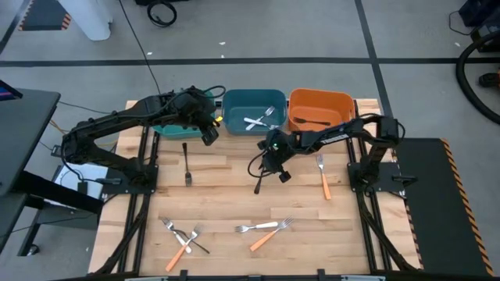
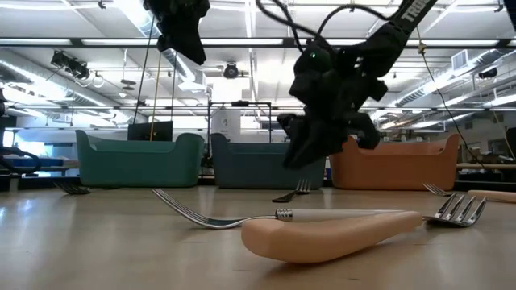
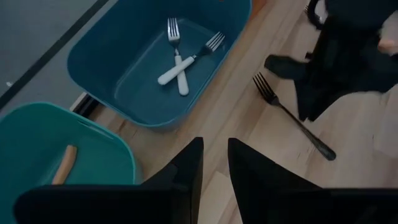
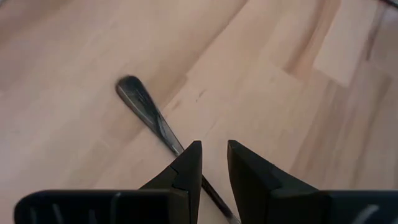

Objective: Sort silverware by color (type)
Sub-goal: Put the black fork into the orange bin

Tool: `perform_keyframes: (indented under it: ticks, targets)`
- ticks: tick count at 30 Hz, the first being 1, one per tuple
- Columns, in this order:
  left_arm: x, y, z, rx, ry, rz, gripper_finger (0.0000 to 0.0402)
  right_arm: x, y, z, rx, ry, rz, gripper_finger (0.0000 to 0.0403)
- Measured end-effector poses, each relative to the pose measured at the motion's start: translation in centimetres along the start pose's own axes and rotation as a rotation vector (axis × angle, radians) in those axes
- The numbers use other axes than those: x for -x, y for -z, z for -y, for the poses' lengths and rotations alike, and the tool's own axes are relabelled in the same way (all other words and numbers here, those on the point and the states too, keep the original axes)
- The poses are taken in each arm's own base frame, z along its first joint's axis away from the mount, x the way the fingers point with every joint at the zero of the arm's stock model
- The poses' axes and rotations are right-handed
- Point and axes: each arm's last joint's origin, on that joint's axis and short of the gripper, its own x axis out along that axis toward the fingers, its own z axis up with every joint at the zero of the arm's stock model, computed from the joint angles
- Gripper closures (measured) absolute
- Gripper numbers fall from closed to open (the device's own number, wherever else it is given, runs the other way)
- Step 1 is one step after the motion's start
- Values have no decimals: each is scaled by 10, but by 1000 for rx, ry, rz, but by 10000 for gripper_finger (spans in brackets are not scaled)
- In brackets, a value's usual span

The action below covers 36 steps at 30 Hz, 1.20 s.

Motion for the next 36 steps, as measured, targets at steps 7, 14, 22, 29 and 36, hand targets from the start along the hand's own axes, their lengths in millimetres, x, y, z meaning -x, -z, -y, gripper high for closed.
perform_keyframes:
  ticks: [7, 14, 22, 29, 36]
  targets:
    - [0, 0, 0, 12, 0, 1, 319, -13, 10, -1, 38, -17, -34, 318]
    - [0, 0, 0, 31, 0, 3, 319, -17, 17, -3, 93, -36, -83, 318]
    - [0, -1, 0, 32, 1, 8, 319, -21, 23, -4, 44, -1, -169, 322]
    - [0, -1, 0, 32, 1, 9, 319, -19, 27, -8, -248, 54, -287, 337]
    - [0, -1, 0, 30, 1, 9, 319, -22, 23, -14, -552, 126, -303, 347]
